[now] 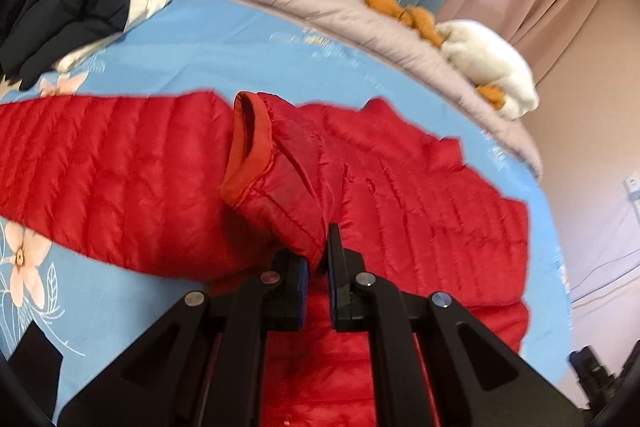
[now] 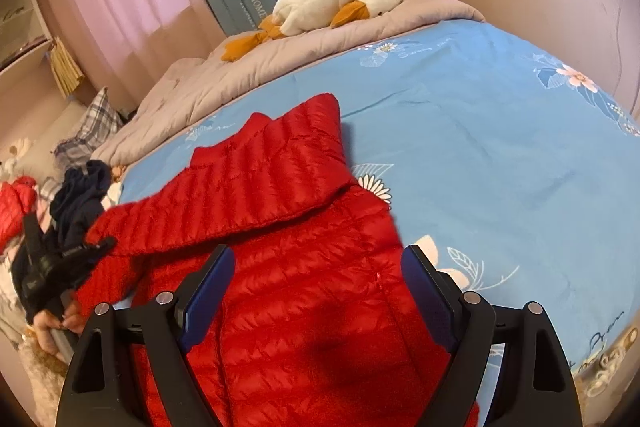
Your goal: Fold large clothes
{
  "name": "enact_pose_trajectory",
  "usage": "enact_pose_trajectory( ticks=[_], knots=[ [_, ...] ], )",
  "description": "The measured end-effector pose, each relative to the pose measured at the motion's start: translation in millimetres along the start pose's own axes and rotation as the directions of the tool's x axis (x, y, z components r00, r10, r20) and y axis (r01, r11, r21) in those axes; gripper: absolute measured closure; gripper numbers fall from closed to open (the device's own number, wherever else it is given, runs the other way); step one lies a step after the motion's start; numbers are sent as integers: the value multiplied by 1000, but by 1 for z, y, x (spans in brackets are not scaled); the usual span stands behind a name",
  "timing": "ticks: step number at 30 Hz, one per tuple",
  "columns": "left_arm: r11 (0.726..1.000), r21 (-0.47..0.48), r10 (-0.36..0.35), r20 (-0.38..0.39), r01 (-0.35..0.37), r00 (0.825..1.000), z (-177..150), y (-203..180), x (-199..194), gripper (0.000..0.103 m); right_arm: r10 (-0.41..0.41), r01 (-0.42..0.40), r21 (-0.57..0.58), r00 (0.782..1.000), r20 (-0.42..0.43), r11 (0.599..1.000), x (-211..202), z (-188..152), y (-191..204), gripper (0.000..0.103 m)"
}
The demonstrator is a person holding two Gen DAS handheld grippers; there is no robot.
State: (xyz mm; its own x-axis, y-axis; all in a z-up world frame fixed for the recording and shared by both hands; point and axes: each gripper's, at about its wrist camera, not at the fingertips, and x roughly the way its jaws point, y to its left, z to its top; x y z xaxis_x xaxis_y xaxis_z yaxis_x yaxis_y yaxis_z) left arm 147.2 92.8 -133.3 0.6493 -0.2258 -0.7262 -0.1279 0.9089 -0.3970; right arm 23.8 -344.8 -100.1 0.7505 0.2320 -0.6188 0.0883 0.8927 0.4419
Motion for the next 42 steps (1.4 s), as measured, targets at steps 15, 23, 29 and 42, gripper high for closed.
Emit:
enact_pose_trajectory(
  ticks=[15, 23, 29, 42],
  knots=[
    [992, 37, 128, -92, -125, 988, -22, 12, 38, 92, -23, 22, -19, 1000, -17, 1000, 5, -2, 6, 18],
    [987, 62, 153, -85, -148, 985, -22, 8, 29, 63, -36, 35, -39, 999, -26, 999, 6, -4, 10, 18],
    [985, 59, 163, -23, -161, 986, -21, 4, -13, 38, -21, 21, -73, 1000, -6, 997, -3, -2, 22, 18],
    [985, -4, 168, 203, -171, 965, -15, -2, -134, 3, 142, -113, -316, 987, 72, 942, -40, 22, 103, 18]
  ],
)
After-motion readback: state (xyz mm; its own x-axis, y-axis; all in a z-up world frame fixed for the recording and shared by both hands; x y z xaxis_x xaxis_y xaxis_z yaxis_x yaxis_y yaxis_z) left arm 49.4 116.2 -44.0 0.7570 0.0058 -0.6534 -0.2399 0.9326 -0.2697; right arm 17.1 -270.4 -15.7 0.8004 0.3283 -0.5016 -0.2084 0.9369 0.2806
